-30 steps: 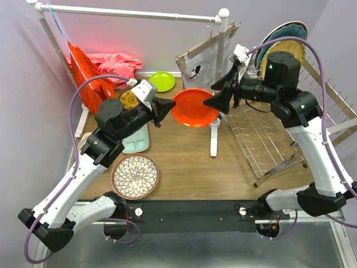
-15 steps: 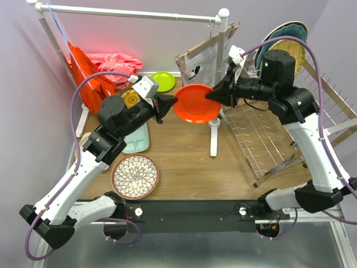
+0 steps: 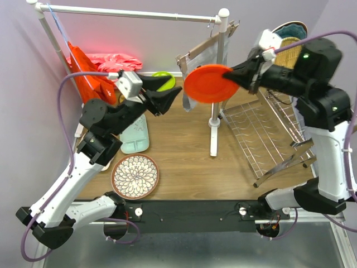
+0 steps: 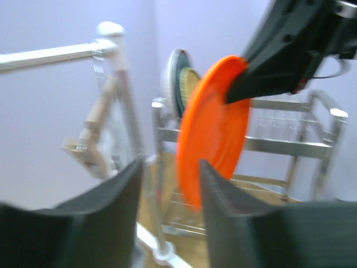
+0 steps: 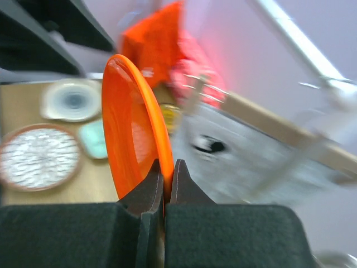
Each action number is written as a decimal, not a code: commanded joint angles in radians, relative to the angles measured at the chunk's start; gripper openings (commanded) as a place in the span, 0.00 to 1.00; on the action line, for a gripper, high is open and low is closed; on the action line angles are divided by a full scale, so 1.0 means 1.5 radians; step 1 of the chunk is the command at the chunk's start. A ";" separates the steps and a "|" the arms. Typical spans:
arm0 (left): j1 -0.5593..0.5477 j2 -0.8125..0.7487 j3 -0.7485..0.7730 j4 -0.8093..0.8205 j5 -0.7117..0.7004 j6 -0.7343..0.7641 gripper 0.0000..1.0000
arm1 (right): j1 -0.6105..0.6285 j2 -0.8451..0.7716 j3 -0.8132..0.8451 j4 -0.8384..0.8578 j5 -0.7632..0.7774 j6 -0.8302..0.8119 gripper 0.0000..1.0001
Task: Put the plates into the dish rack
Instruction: Pass the plate from the left arm to the right, then insert the plate into the dish rack, then grab a plate with the right arm, then pass the plate from the right arm to the left
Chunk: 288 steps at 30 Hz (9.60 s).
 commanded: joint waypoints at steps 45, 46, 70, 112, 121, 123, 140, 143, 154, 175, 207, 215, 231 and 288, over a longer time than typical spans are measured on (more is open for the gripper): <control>0.047 -0.057 -0.178 0.118 -0.052 0.150 0.70 | -0.210 0.081 0.173 -0.355 0.572 -0.871 0.00; 0.047 -0.059 -0.179 0.118 -0.052 0.150 0.70 | -0.210 0.087 0.180 -0.355 0.570 -0.872 0.00; 0.053 -0.067 -0.193 0.118 -0.051 0.143 0.70 | -0.214 0.083 0.093 -0.357 0.521 -0.896 0.01; 0.060 -0.082 -0.209 0.123 -0.052 0.129 0.70 | -0.224 0.072 0.049 -0.357 0.486 -0.929 0.01; 0.060 -0.089 -0.210 0.119 -0.057 0.130 0.70 | -0.223 0.092 0.047 -0.352 0.473 -0.955 0.01; 0.060 -0.092 -0.213 0.120 -0.059 0.128 0.70 | -0.224 0.097 0.050 -0.348 0.472 -0.956 0.02; 0.061 -0.100 -0.218 0.120 -0.065 0.123 0.70 | -0.223 0.083 -0.012 -0.264 0.478 -0.958 0.31; 0.061 -0.100 -0.218 0.120 -0.065 0.122 0.70 | -0.223 0.079 -0.011 -0.252 0.477 -0.951 0.38; 0.061 -0.106 -0.209 0.115 -0.067 0.114 0.70 | -0.223 0.055 0.031 -0.200 0.471 -0.914 0.54; 0.071 -0.062 -0.124 -0.097 -0.130 -0.003 0.71 | -0.223 -0.064 -0.042 -0.003 -0.068 -0.143 1.00; 0.227 -0.055 -0.298 -0.419 -0.229 -0.367 0.70 | 0.185 0.043 -0.590 0.161 -0.048 0.110 1.00; 0.227 -0.162 -0.241 -0.501 -0.300 -0.450 0.70 | 0.230 0.247 -0.559 0.340 0.050 0.364 1.00; 0.227 -0.260 -0.179 -0.584 -0.374 -0.462 0.69 | 0.307 0.464 -0.508 0.520 0.111 0.663 0.76; 0.227 -0.258 -0.326 -0.193 0.309 -0.219 0.78 | 0.122 -0.184 -0.535 0.221 0.290 0.333 0.00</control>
